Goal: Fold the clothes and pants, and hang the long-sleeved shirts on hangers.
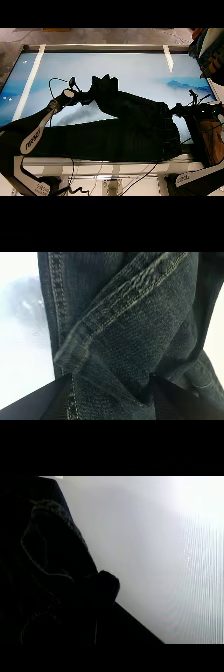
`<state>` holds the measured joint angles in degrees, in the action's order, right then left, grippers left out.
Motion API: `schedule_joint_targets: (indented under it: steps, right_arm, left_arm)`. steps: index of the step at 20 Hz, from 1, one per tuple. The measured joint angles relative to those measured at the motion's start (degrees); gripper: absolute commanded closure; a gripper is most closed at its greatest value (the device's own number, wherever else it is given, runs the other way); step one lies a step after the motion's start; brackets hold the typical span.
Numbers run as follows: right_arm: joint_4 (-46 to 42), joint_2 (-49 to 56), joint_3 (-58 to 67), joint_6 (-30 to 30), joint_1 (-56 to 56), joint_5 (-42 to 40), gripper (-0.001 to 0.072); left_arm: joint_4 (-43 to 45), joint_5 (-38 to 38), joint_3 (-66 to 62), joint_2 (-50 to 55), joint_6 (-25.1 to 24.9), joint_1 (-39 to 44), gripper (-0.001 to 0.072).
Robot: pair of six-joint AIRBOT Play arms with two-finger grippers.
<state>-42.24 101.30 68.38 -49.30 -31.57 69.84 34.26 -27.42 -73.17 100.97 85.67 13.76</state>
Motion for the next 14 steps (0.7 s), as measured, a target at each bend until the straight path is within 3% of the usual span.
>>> schedule_joint_targets:
  steps: [6,12,14]
  right_arm:
    - [0.0,0.0,0.0,-0.1,0.0,0.0,0.0675]
    - [0.0,0.0,0.0,-0.2,0.0,-0.2,0.0675]
    - [0.0,0.0,0.0,-0.2,0.0,-0.2,0.0675]
  left_arm:
    - [2.3,-5.6,0.0,-1.0,0.1,-2.2,0.0189]
    - [2.9,-1.5,0.0,0.3,1.5,0.2,0.0226]
    - [2.1,-0.1,0.0,1.4,2.2,0.7,0.0469]
